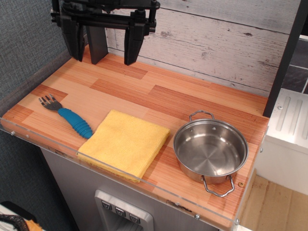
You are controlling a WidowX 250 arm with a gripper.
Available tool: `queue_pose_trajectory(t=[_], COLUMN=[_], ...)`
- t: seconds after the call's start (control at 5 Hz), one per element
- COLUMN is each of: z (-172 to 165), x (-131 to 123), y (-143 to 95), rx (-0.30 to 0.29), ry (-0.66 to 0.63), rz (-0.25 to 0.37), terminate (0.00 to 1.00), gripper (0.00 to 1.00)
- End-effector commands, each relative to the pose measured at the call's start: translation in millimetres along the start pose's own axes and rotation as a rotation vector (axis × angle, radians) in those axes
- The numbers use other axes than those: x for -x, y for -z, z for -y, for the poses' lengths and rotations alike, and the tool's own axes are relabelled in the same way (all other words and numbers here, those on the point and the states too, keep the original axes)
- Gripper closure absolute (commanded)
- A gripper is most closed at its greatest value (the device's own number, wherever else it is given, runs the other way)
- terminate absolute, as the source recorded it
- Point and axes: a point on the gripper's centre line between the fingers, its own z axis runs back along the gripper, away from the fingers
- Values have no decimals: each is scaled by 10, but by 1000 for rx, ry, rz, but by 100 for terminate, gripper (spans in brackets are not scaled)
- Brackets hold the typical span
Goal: Move the silver pan into the opposite corner of the table, behind the yellow rag.
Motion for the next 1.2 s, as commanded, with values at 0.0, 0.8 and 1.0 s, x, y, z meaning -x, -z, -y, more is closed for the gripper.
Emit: queue_pose_trajectory(t=[0.0,0.8,1.0], z=[0,825,913], x=[0,322,354], y=[0,493,658], rx=[0,78,129], ry=[0,55,-31], rz=[0,36,100], terminate=[0,0,0], gripper=[0,0,0])
